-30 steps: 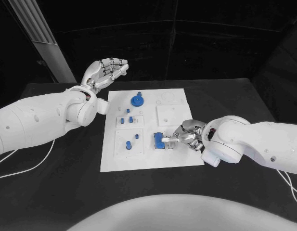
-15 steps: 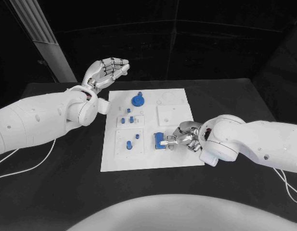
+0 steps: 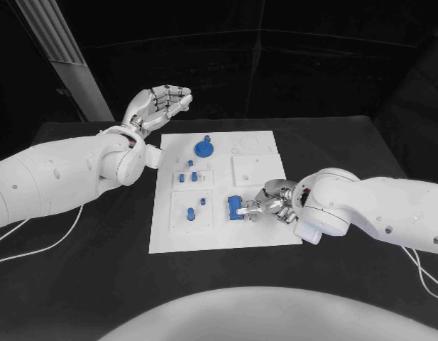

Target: Assemble the parts on the task board

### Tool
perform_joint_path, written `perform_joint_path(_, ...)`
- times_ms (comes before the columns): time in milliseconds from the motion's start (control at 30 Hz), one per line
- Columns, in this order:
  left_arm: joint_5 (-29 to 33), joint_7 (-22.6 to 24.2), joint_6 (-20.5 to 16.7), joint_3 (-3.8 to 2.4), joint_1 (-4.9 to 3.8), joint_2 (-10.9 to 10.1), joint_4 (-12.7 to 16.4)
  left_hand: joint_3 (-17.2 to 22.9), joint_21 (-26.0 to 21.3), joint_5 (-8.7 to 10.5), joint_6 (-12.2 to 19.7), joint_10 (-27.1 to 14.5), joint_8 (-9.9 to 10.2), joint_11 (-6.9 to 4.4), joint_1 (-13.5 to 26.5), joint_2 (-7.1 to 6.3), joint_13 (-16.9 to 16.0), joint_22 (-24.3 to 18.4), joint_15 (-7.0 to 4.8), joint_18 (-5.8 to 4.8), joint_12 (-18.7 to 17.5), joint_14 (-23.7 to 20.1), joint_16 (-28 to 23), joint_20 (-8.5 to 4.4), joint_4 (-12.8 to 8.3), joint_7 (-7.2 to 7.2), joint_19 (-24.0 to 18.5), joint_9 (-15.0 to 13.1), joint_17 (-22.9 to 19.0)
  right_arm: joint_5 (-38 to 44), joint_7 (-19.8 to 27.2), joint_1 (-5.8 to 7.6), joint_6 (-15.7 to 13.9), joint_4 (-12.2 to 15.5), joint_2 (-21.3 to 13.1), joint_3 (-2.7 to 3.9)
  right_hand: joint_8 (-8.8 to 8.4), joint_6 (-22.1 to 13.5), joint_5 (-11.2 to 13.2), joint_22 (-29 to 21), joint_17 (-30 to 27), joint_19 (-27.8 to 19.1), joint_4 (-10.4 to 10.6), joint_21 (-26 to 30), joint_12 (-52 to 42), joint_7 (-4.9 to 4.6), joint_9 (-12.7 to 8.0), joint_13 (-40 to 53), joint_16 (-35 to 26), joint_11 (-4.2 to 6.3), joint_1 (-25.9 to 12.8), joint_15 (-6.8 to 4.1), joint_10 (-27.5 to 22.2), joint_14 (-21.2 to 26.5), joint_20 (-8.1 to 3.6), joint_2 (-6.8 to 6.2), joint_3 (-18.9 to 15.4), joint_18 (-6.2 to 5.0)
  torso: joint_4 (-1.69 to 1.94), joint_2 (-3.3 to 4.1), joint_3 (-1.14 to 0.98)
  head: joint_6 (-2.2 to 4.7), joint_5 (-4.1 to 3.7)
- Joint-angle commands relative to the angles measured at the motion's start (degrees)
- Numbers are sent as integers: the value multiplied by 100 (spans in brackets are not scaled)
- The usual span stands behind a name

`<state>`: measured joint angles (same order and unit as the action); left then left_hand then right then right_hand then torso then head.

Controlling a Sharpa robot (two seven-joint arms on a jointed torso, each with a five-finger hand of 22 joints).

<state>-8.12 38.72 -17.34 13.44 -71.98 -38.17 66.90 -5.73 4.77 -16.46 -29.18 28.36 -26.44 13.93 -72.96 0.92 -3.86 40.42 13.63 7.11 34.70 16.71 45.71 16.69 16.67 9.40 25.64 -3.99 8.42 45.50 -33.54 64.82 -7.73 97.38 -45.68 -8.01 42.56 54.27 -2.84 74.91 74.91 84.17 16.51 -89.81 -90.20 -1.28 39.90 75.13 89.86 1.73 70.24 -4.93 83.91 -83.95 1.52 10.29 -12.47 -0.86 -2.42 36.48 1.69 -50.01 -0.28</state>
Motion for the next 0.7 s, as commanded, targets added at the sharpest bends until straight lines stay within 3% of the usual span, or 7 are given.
perform_joint_path(33,10,990,58,-3,-9,6,0,-41,-20,-13,39,-44,-24,2,-6,69,6,-9,0,-100,28,-26,19,-2,8,670,-1,6,-5,17,-35,9,149,-15,11,3,-13,-48,-56,1509,1509,583,-52,-19,20,14,31,1487,14,45,138,-38,609,-605,-35,136,34,86,-1,0,2,1,-7)
perform_joint_path(267,10,985,68,-3,-9,9,1,-41,-20,-13,39,-44,-24,2,-6,69,6,-9,0,-100,28,-26,19,-2,8,670,-1,6,-5,17,-5,9,134,-8,14,3,-34,-58,-76,1509,1509,583,-115,-19,20,14,74,1487,14,45,283,-38,609,-605,-35,128,46,86,1,-1,3,1,-7)
perform_joint_path(467,10,983,71,-3,-9,-4,0,-48,-21,-27,41,-48,-30,1,-12,76,7,-14,-1,-100,38,-26,28,-2,8,670,-2,7,-19,17,340,10,-457,251,-254,4,-107,-138,-187,1509,1509,583,-137,-19,20,-17,104,1487,14,24,322,-36,609,-605,-35,-18,-47,86,-17,-4,-3,1,-19)
perform_joint_path(600,10,981,73,-3,-9,0,-17,-48,-21,-27,41,-48,-30,1,-12,76,7,-14,-1,-100,38,-26,28,-2,8,670,-2,7,-19,30,606,94,-871,558,-623,5,-564,-574,-477,1509,1509,583,-183,-19,20,-220,-113,1487,14,-139,370,68,609,-605,30,-186,-150,86,3,-14,12,1,-104)
perform_joint_path(700,10,979,72,-3,-8,4,-31,-48,-21,-27,41,-48,-30,1,-12,76,7,-14,-1,-100,38,-26,28,-2,8,670,-2,7,-19,193,640,163,-952,706,-868,5,-981,-894,-601,1509,1509,583,-216,-19,20,-428,-404,1487,14,-324,376,217,609,-605,135,-281,-212,86,-14,-15,11,1,-152)
